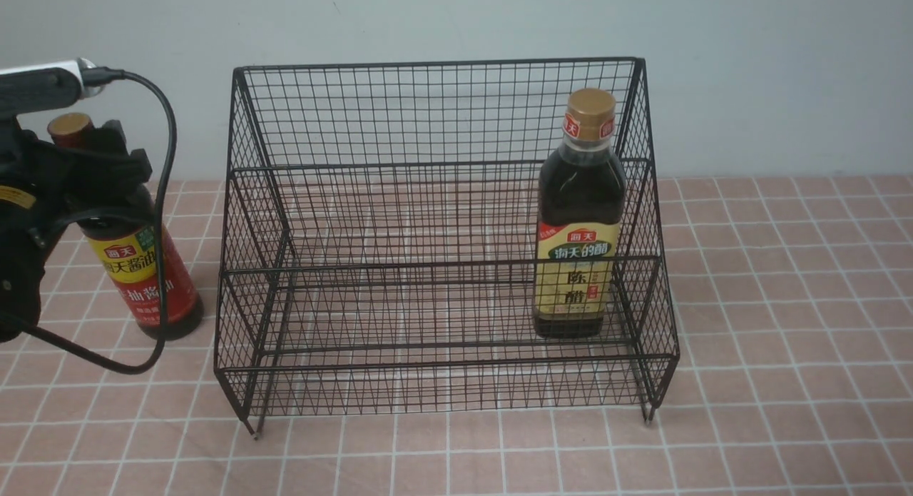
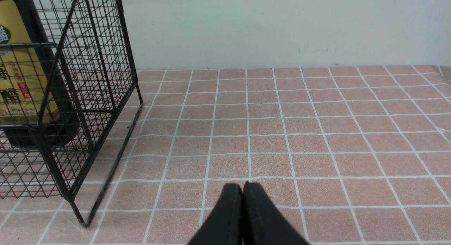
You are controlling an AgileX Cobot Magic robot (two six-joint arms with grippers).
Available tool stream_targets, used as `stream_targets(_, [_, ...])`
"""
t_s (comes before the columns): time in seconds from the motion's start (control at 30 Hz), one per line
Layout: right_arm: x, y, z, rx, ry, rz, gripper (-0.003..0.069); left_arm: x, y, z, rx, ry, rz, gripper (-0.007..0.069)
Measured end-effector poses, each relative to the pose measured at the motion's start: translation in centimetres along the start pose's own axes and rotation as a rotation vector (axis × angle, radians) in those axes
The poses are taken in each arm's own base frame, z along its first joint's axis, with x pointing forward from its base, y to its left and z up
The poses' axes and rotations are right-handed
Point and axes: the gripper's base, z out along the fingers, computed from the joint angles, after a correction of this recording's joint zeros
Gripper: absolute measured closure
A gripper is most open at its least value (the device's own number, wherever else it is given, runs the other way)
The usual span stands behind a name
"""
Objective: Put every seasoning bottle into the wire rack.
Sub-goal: Use the left arm to grab the condiment bottle closest to it, then use the left arm to put the condiment bottle back on the shelf
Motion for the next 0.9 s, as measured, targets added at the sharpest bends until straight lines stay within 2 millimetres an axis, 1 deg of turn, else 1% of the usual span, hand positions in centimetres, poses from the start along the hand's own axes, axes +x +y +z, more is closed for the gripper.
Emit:
stream_targets(0.03, [0.0, 0.0, 0.0, 0.000, 0.000, 0.000, 0.0673, 0.1, 0.0, 0.1, 0.002, 0.002, 0.004, 0.0112])
stream_targets(0.07, [0.0, 0.0, 0.0, 0.000, 0.000, 0.000, 0.0673, 0.2, -0.1, 0.1, 0.010, 0.002, 0.015, 0.0204])
stream_targets(0.1, [0.0, 0.0, 0.0, 0.000, 0.000, 0.000, 0.0673, 0.1, -0.2, 0.1, 0.016, -0.004, 0.027, 0.0273])
stream_targets(0.13, [0.0, 0.0, 0.0, 0.000, 0.000, 0.000, 0.0673, 0.0, -0.2, 0.1, 0.020, -0.018, 0.035, 0.0335])
stream_targets(0.17, [0.0, 0.0, 0.0, 0.000, 0.000, 0.000, 0.0673, -0.1, -0.2, 0.1, 0.024, -0.027, 0.039, 0.0368])
stream_targets(0.33, [0.0, 0.0, 0.0, 0.000, 0.000, 0.000, 0.0673, -0.5, -0.2, -0.2, 0.024, -0.053, 0.050, 0.0365])
stream_targets(0.37, [0.0, 0.0, 0.0, 0.000, 0.000, 0.000, 0.0673, -0.9, -0.2, -0.5, 0.025, -0.067, 0.051, 0.0365])
stream_targets(0.43, [0.0, 0.0, 0.0, 0.000, 0.000, 0.000, 0.0673, -2.3, -0.2, -1.3, 0.028, -0.114, 0.045, 0.0365])
stream_targets(0.53, [0.0, 0.0, 0.0, 0.000, 0.000, 0.000, 0.0673, -5.0, -0.3, -2.4, 0.034, -0.200, 0.033, 0.0365])
stream_targets(0.63, [0.0, 0.0, 0.0, 0.000, 0.000, 0.000, 0.0673, -8.3, -0.4, -3.5, 0.041, -0.302, 0.017, 0.0365])
stream_targets(0.67, [0.0, 0.0, 0.0, 0.000, 0.000, 0.000, 0.0673, -10.4, -0.5, -4.2, 0.049, -0.357, 0.001, 0.0365])
stream_targets(0.73, [0.0, 0.0, 0.0, 0.000, 0.000, 0.000, 0.0673, -12.8, -0.8, -4.8, 0.067, -0.400, -0.023, 0.0365])
stream_targets(0.77, [0.0, 0.0, 0.0, 0.000, 0.000, 0.000, 0.0673, -13.0, -0.8, -4.9, 0.069, -0.404, -0.026, 0.0365])
stream_targets(0.8, [0.0, 0.0, 0.0, 0.000, 0.000, 0.000, 0.0673, -14.7, -1.4, -5.1, 0.098, -0.412, -0.047, 0.0365])
stream_targets(0.83, [0.0, 0.0, 0.0, 0.000, 0.000, 0.000, 0.0673, -15.1, -1.6, -5.2, 0.104, -0.418, -0.049, 0.0365])
stream_targets(0.87, [0.0, 0.0, 0.0, 0.000, 0.000, 0.000, 0.0673, -16.2, -2.5, -5.4, 0.141, -0.407, -0.052, 0.0365])
stream_targets(0.9, [0.0, 0.0, 0.0, 0.000, 0.000, 0.000, 0.0673, -16.5, -2.7, -5.5, 0.150, -0.411, -0.053, 0.0365])
